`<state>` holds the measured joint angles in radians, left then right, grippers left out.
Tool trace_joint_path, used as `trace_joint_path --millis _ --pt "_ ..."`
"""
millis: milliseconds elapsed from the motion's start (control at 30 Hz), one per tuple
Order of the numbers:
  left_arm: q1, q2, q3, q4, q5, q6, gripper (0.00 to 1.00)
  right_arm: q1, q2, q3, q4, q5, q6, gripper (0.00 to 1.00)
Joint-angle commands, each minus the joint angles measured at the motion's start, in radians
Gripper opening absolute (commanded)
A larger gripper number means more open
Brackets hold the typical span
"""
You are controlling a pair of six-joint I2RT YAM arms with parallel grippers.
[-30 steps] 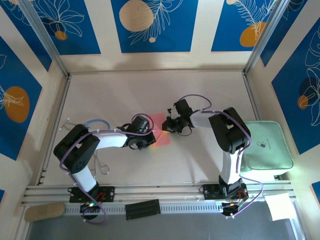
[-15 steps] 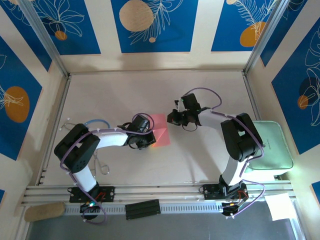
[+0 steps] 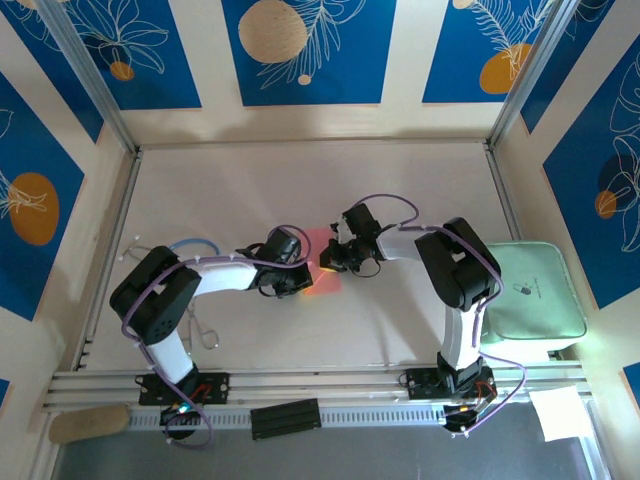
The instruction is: Fold a paper plane with a square sheet of paper (pick it up from the middle)
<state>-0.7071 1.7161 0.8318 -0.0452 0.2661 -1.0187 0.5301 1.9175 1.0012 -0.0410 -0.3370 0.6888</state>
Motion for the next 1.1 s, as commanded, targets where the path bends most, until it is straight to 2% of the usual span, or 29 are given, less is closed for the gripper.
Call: trace_joint_path --millis 0,100,233,633,1067 --pt "0.006 -0.02 0.032 -0.008 0.021 0.06 0.06 -0.003 0.034 0.015 -0.047 0.021 0.006 0.03" --pt "0.006 -0.013 0.044 0.024 0.023 0.074 0.13 -0.004 0.052 0.02 -0.069 0.027 -0.001 0.02" --pt "0.01 0.022 0.053 0.072 0.032 0.069 0.13 -0.003 0.061 0.019 -0.079 0.032 -0.003 0.02" --pt "0.018 0.107 0.077 0.111 0.036 0.07 0.04 -0.011 0.064 0.012 -0.087 0.033 -0.001 0.01" --pt "0.02 0.031 -0.108 0.115 0.067 -0.006 0.04 -0.013 0.122 0.01 -0.171 0.112 -0.018 0.0"
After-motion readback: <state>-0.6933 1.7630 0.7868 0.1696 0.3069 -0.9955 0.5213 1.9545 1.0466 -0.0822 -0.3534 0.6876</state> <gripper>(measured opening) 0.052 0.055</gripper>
